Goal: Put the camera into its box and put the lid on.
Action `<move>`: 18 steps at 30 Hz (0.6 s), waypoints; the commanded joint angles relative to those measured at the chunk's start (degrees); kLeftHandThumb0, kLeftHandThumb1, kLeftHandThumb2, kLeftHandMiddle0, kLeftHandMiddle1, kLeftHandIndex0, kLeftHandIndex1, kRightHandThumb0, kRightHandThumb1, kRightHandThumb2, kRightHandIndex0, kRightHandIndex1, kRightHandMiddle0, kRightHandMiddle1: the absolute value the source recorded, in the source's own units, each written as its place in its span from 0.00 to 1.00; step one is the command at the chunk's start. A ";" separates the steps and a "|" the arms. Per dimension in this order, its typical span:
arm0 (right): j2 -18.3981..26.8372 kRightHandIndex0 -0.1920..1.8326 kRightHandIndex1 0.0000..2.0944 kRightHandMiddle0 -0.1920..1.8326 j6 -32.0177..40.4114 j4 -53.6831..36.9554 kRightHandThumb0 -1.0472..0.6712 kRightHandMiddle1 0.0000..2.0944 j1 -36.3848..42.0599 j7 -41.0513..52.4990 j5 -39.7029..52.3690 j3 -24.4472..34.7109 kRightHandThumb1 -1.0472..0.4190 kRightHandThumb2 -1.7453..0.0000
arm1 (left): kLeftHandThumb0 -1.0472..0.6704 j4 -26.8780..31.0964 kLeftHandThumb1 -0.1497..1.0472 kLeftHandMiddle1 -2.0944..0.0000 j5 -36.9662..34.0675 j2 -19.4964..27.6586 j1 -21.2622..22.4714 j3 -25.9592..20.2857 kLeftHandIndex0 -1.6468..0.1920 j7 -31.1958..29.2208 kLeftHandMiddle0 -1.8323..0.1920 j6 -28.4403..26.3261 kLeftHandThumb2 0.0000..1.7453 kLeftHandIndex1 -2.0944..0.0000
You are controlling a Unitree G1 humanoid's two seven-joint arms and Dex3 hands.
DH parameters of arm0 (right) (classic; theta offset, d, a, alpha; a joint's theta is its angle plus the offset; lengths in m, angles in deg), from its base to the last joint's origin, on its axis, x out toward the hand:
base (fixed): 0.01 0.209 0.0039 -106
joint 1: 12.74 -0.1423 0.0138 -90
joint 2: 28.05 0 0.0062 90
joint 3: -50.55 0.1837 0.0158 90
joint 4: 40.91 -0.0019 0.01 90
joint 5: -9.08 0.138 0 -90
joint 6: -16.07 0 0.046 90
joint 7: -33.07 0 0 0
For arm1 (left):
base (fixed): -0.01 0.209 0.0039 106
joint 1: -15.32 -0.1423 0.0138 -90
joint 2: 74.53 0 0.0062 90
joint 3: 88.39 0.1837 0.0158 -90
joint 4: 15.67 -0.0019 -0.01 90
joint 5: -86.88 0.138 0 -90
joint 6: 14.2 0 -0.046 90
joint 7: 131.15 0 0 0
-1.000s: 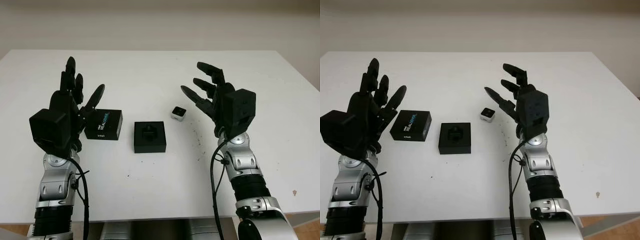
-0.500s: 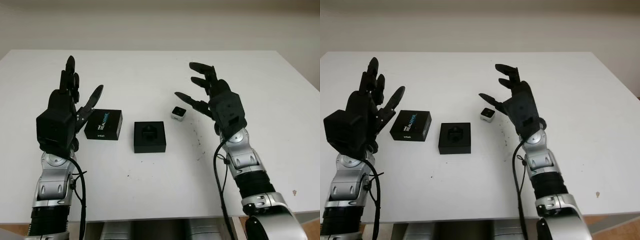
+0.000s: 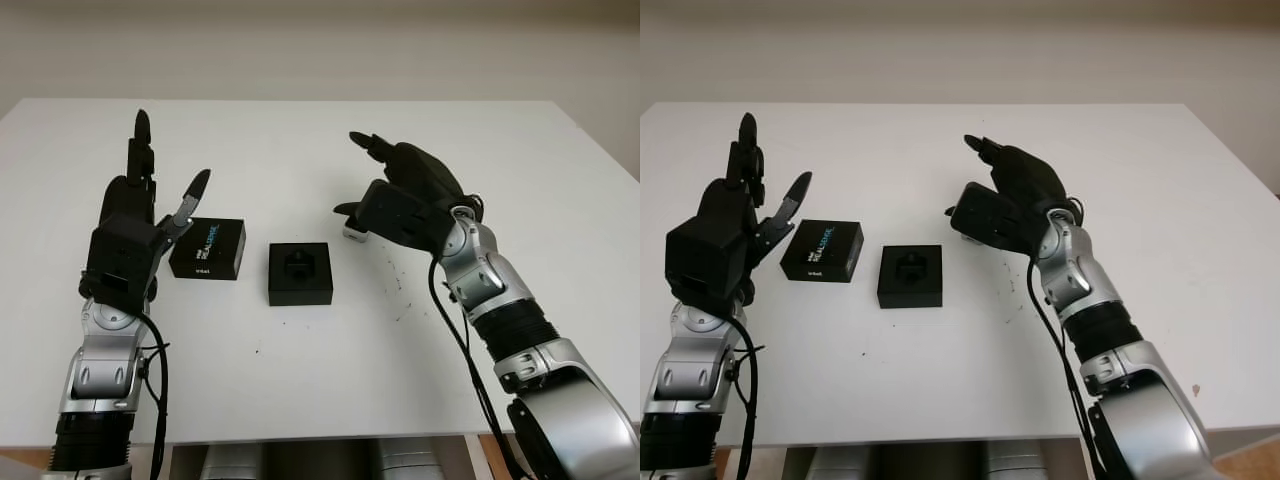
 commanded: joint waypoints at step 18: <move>-0.98 0.19 0.05 0.26 -3.42 12.82 0.20 0.07 -3.42 -6.37 -1.10 -3.53 0.12 0.97 | 0.25 0.16 1.00 0.98 -0.61 0.10 0.95 0.41 0.96 -0.17 0.95 0.59 0.17 0.97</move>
